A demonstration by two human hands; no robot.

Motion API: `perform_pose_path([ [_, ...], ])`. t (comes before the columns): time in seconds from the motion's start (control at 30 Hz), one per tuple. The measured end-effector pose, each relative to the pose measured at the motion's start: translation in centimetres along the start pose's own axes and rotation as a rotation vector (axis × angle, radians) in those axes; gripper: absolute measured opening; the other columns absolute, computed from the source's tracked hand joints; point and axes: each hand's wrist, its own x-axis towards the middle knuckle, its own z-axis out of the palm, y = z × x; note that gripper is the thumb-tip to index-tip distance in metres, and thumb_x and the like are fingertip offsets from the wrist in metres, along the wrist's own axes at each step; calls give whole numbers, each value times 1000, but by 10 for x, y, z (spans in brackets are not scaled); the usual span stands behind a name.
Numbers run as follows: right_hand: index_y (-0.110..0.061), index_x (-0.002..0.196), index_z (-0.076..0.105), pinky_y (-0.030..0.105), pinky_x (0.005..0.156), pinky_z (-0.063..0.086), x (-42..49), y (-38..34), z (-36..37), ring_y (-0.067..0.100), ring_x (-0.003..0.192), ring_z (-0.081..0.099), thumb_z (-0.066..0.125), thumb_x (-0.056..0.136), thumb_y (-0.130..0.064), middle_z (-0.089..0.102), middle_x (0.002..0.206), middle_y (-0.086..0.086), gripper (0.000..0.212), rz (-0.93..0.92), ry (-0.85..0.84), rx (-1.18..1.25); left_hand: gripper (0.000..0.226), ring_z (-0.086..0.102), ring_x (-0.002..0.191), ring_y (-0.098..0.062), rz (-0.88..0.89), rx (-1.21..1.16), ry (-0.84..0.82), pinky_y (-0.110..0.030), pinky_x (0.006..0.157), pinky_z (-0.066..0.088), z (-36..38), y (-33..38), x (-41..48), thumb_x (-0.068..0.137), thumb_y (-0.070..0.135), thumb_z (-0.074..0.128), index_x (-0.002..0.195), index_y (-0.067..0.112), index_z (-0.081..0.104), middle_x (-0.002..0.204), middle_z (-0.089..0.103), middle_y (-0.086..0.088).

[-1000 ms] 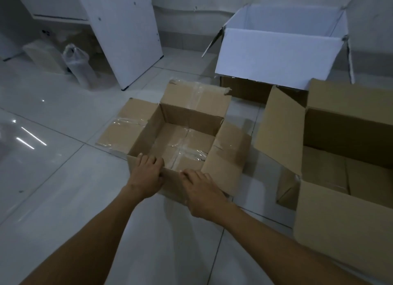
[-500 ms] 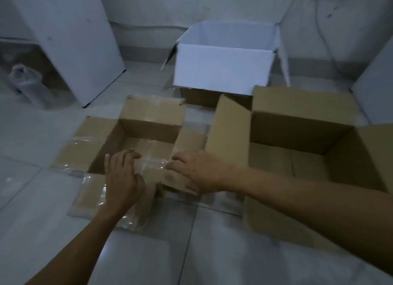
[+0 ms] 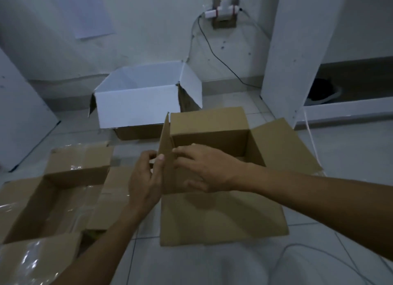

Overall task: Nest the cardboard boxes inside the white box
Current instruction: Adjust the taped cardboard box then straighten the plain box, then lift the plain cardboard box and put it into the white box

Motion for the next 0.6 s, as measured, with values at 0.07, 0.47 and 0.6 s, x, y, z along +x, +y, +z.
perform_pose_path([
  [0.07,-17,138,36,44,118,16,-26,25,7,27,143,21,58,87,-32,23,155,13,58,154,-45,-82,36,58,78,-8,-61,-1,58,-29,59,43,10,9,0,87,56,39,97,24,53,88,61,3],
  [0.47,-18,137,25,59,105,29,-147,146,46,39,139,24,58,81,-46,22,151,21,71,1090,-65,-221,25,61,74,-30,-453,393,-107,-40,70,52,49,16,46,91,28,49,95,5,59,84,63,-14],
  [0.6,-3,127,40,40,61,55,-161,158,33,36,83,65,70,79,-29,60,103,19,63,1475,124,755,27,60,73,-30,-359,505,-62,-36,65,47,60,18,41,97,24,40,90,6,60,81,63,-15],
])
